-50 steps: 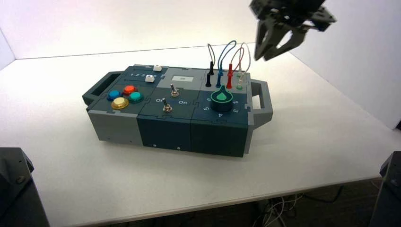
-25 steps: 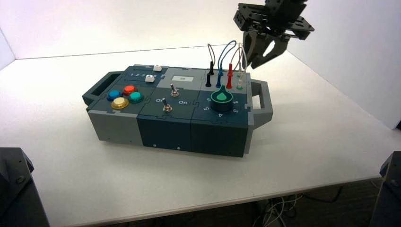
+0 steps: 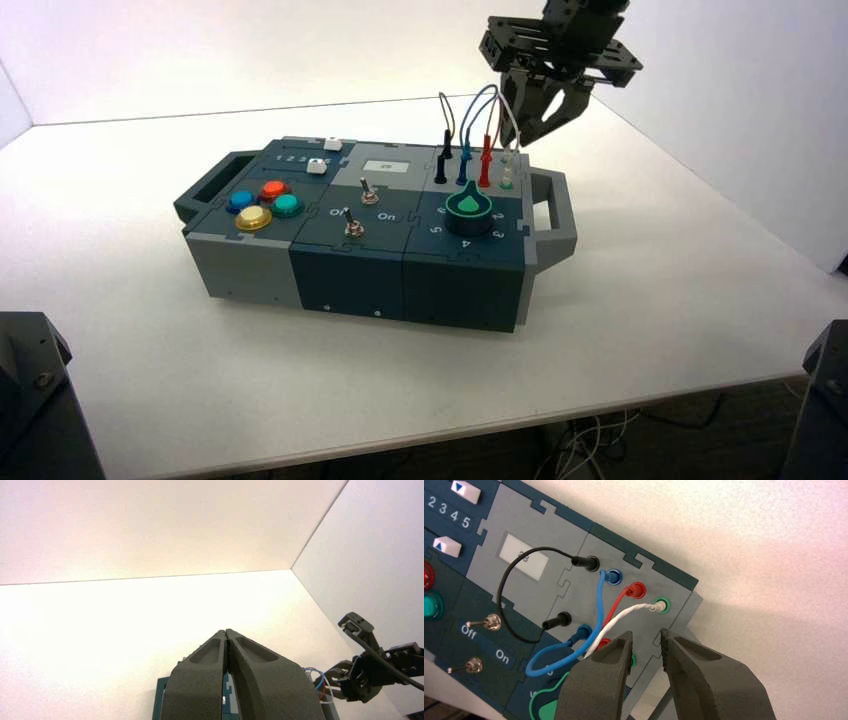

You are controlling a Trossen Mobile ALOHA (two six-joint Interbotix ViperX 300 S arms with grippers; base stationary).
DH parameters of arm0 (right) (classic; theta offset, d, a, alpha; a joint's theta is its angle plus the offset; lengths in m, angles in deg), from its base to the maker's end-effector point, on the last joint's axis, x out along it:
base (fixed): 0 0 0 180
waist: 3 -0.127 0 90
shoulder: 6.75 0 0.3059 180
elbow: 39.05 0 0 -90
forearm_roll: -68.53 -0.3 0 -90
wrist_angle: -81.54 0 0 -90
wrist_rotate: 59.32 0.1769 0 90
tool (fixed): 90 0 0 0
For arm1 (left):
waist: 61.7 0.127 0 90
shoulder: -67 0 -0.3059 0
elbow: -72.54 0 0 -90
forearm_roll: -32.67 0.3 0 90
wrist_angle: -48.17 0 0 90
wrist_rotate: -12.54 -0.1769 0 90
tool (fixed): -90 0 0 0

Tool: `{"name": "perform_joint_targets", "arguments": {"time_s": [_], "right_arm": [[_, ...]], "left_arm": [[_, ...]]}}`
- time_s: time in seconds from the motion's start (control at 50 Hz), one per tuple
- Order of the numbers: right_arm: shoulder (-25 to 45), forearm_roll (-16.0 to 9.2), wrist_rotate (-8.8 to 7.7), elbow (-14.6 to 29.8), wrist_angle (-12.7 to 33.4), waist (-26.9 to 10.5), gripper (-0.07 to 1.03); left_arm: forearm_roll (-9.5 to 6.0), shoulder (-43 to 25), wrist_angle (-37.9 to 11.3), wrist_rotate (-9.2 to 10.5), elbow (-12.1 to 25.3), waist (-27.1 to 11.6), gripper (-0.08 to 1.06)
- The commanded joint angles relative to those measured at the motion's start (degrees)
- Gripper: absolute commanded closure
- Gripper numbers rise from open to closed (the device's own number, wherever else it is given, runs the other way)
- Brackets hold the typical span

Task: Pull the white wire.

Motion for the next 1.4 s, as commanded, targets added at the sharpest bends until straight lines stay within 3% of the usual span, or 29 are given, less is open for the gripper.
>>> {"name": "perform_joint_targets", "arguments": {"time_s": [0.02, 0.86, 1.18, 1.4], "right_arm": [[-0.44, -0.18, -0.18, 1.14, -1.05, -0.09, 0.64], [3.78, 0.53, -0.35, 4.57, -2.72, -0.09, 0.69], [4.22, 0.53, -0.26, 4.22, -2.20, 0.44, 0.96], [5.01, 0.53, -0.26, 4.13, -2.11, 0.70, 0.99]], "left_arm": [[0.09, -0.44, 0.62, -0.18, 1.23, 0.00, 1.01], [0.09, -0.18, 0.70, -0.18, 1.32, 0.00, 1.01], [0.09, -0.09, 2.20, -0.09, 1.58, 0.00, 1.01], [0.18, -0.35, 2.55, -0.09, 2.11, 0.00, 1.01]]}}
